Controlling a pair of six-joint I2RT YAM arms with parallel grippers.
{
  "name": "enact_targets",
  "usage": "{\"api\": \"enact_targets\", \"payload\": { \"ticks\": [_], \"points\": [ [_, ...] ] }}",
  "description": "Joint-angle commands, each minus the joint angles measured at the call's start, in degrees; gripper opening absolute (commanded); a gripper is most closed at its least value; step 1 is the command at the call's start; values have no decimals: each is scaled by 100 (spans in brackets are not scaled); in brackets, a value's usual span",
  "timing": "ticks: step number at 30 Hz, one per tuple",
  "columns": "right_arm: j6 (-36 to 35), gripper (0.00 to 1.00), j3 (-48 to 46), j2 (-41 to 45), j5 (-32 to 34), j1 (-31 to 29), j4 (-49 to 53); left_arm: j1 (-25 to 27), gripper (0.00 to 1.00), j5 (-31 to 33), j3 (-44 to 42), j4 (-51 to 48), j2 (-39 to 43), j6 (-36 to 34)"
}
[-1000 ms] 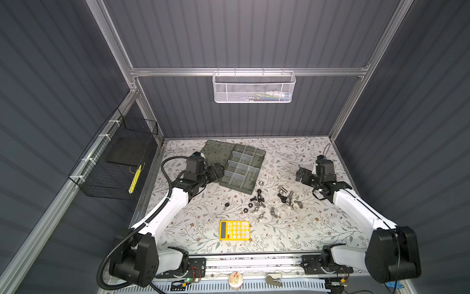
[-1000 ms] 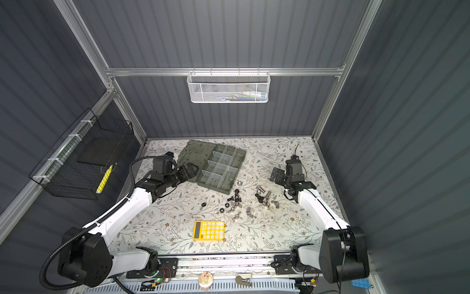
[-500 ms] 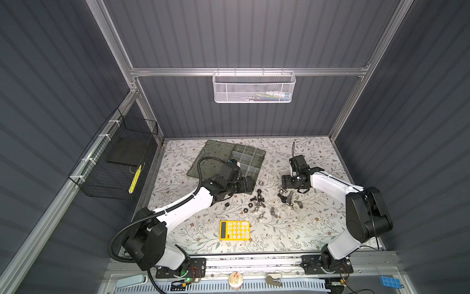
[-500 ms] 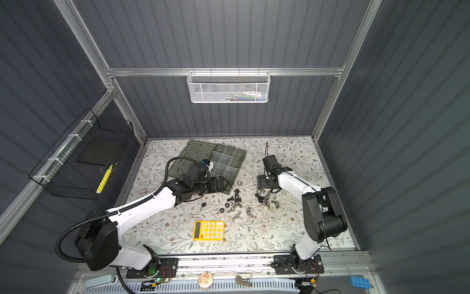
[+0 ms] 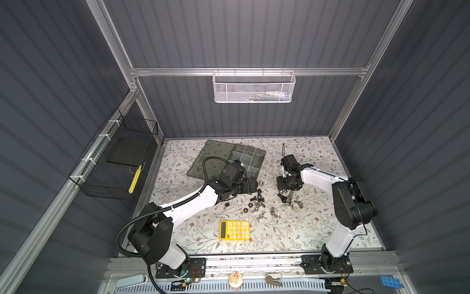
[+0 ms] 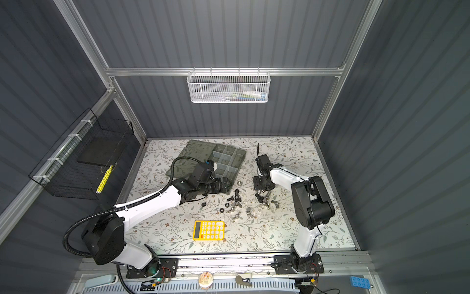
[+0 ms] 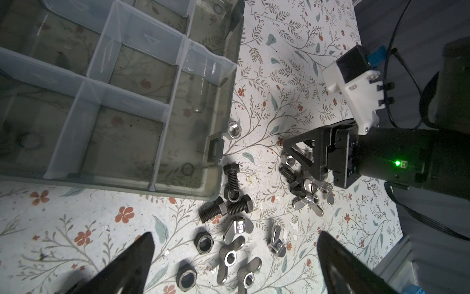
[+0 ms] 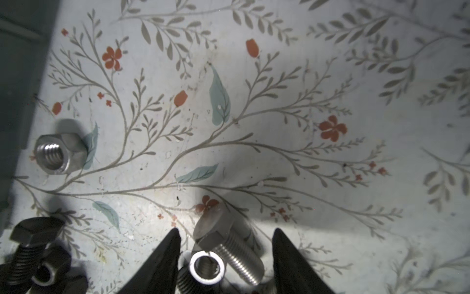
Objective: Sort the screws and nuts into containers
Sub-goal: 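Close the right gripper on a steel bolt and lift it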
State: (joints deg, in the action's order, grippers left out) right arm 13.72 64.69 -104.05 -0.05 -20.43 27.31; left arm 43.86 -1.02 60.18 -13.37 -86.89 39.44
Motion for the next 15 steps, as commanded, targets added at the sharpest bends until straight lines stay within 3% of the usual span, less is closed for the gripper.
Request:
{"api": "enact_targets", "payload": {
  "ticks": [1,10,15],
  "points": [
    [170,56,-47,-127,5,-65,45,48,100,-4,114,-249,182,-177],
    [165,47,103,-385,151,-75,120,44,100,84,204,-281,146,-345],
    [127,38,321,-550,166,-76,292,43,100,102,194,-244,124,-360]
  ]
}}
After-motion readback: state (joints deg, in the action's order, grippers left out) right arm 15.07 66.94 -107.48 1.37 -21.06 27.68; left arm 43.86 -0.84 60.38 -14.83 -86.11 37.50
